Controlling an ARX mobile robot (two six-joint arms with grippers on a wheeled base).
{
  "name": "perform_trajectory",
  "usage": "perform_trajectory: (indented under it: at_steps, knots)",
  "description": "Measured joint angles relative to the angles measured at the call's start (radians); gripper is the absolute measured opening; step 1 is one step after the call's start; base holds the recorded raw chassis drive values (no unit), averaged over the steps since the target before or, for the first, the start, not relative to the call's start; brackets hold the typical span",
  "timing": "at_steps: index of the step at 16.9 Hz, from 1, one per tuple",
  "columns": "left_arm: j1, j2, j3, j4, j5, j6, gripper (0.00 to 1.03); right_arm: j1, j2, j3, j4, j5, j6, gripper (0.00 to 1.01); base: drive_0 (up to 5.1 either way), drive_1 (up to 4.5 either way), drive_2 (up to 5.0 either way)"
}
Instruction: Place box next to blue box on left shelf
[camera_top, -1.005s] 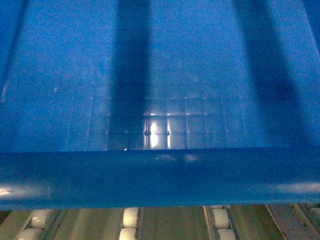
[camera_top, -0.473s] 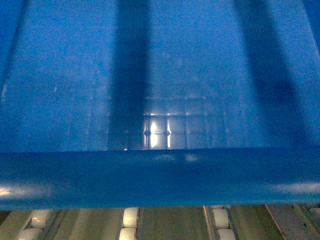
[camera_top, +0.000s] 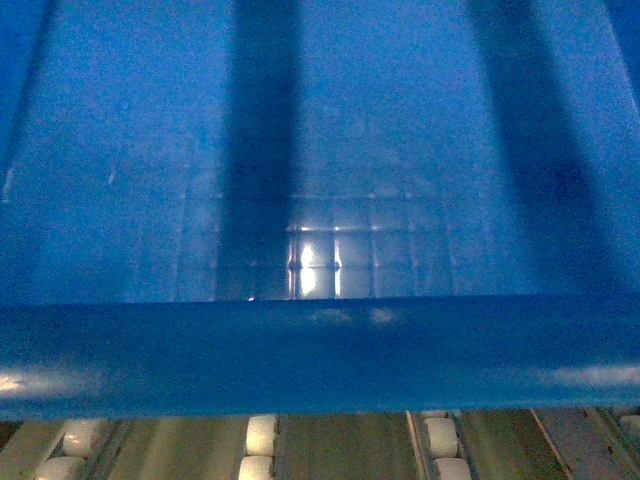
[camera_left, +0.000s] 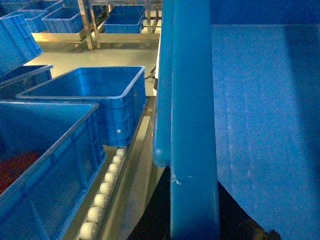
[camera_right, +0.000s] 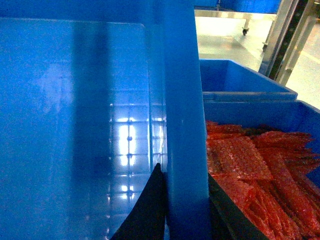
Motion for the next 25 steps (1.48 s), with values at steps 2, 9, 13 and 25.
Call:
perform_trajectory:
  at_steps: [2, 9, 13, 25]
  knots:
    - [-0.008, 0.003, 0.031, -0.103, -0.014, -0.013, 0.08, 0.026, 0.018, 0.067, -0.18, 0.062, 0.046, 0.12, 0.0, 0.0, 0.0]
    - [0.346, 0.247, 0.082, -0.304, 0.29, 0.008, 0.08, 0.017, 0.426, 0.215, -0.395, -0.185, 0.22, 0.11, 0.0, 0.0, 0.0]
    - [0.391, 0.427, 0.051, -0.138, 0.338, 0.032, 0.08, 0.014, 0.533, 0.203, -0.305, -0.207, 0.244, 0.1, 0.0, 0.0, 0.0]
    - [0.419, 0.702, 0.231, -0.172, 0.364, 0.099, 0.38, 0.014, 0.606, 0.261, -0.33, -0.168, 0.256, 0.42, 0.0, 0.0, 0.0]
